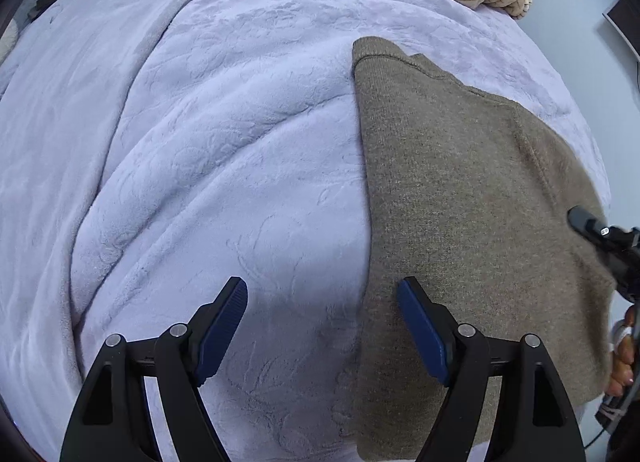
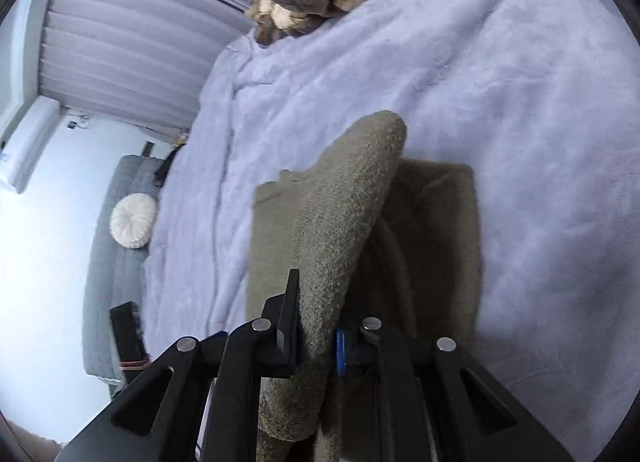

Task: Fold small clothes
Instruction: 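Fold the sweater over onto itself with the left tool while the right tool holds it, then press the folded brown sweater flat with both tools open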

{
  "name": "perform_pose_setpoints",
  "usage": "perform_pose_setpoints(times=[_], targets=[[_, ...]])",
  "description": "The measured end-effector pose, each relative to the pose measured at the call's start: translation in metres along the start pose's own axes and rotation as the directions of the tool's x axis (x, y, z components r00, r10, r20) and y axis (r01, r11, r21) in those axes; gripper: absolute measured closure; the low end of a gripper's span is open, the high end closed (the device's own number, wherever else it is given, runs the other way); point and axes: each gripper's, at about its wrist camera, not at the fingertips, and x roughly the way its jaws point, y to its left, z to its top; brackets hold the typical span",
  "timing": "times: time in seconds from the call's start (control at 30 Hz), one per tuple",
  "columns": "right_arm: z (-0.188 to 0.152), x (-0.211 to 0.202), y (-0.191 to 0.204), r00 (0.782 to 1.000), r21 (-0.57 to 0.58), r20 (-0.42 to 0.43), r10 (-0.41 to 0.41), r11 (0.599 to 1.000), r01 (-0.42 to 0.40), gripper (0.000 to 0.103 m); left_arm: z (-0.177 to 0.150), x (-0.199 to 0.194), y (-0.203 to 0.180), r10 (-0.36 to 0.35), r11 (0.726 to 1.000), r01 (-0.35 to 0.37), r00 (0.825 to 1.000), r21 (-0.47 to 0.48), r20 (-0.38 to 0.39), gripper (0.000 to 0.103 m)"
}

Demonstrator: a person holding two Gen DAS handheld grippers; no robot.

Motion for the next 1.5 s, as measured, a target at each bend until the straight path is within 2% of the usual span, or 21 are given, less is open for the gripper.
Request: perform_pose_setpoints(times=[0.07,0.13,0.2,0.23,0.3,0.33,0.4,0.5,0.57,0.7,0.83,0.97,1.03,1.1,1.3,1.5], targets=[[-0.005,0.018,-0.027,0.994,0.048,-0.059,-0.092,0.994,0.095,0.087,-0.004,0.004,0.001,-0.008,1.0,0.008,1.0,0.0,-0.004,0.012],[-0.012,0.015,-0.051,0.999,0.178,-0.042,-0.02,0.984,0.028,0.085,-0.006,0.004,0.004,0.021,1.0,-0.021,1.0,0.01,-0.017,0.012],[-0.014,0.002,-0.055,1.0,0.221,-0.011,-0.011,0.975,0.013,0.081,-0.009,0.004,0.009,0.075,0.997,-0.074,0.996,0.031,-0.039,0.012],[-0.017,-0.005,-0.055,1.0,0.223,-0.006,-0.018,0.975,0.019,0.079,-0.011,0.003,0.014,0.093,0.995,-0.092,0.994,0.034,-0.058,0.012],[-0.027,-0.018,-0.056,1.0,0.22,-0.008,-0.024,0.975,0.025,0.078,-0.015,-0.003,0.021,0.067,0.998,-0.066,0.995,0.013,-0.069,0.012],[-0.032,-0.025,-0.054,1.0,0.213,-0.013,-0.025,0.977,0.027,0.072,-0.017,-0.007,0.023,0.046,0.999,-0.046,0.997,0.004,-0.069,0.012],[-0.046,-0.039,-0.051,1.0,0.198,-0.014,0.01,0.98,-0.007,0.067,-0.02,-0.019,0.019,0.015,1.0,-0.015,0.999,0.014,-0.05,0.012],[-0.068,-0.053,-0.04,0.997,0.159,-0.024,0.068,0.985,-0.063,0.066,-0.022,-0.03,0.005,-0.026,0.999,0.027,0.999,0.046,-0.025,0.012],[-0.079,-0.057,-0.027,0.995,0.123,-0.044,0.092,0.989,-0.086,0.066,-0.024,-0.026,-0.009,-0.027,0.997,0.03,0.999,0.077,-0.03,0.012],[-0.095,-0.052,0.004,0.99,0.021,-0.103,0.099,0.995,-0.098,0.074,-0.037,0.001,-0.024,0.008,0.993,0.002,0.996,0.116,-0.092,0.012],[-0.107,-0.034,0.017,0.987,-0.075,-0.162,0.007,0.997,-0.019,0.075,-0.056,0.013,-0.023,0.026,0.992,-0.013,0.995,0.127,-0.099,0.011],[-0.108,-0.022,0.005,0.98,-0.084,-0.179,-0.089,0.994,0.075,0.075,-0.062,0.009,-0.015,0.012,0.994,-0.001,0.994,0.109,-0.108,0.011],[-0.11,-0.018,-0.009,0.973,-0.068,-0.192,-0.129,0.991,0.118,0.086,-0.063,0.009,-0.015,0.017,0.993,-0.003,0.993,0.12,-0.114,0.011],[-0.111,-0.02,-0.019,0.972,-0.043,-0.195,-0.131,0.991,0.125,0.097,-0.06,0.011,-0.02,0.027,0.992,-0.013,0.993,0.129,-0.114,0.011],[-0.112,-0.016,-0.018,0.966,-0.078,-0.201,-0.16,0.986,0.147,0.098,-0.06,0.01,-0.024,0.038,0.995,-0.026,0.992,0.1,-0.121,0.011],[-0.11,-0.011,-0.02,0.966,-0.047,-0.206,-0.154,0.988,0.147,0.098,-0.059,0.01,-0.032,0.051,0.994,-0.039,0.991,0.097,-0.121,0.011]])
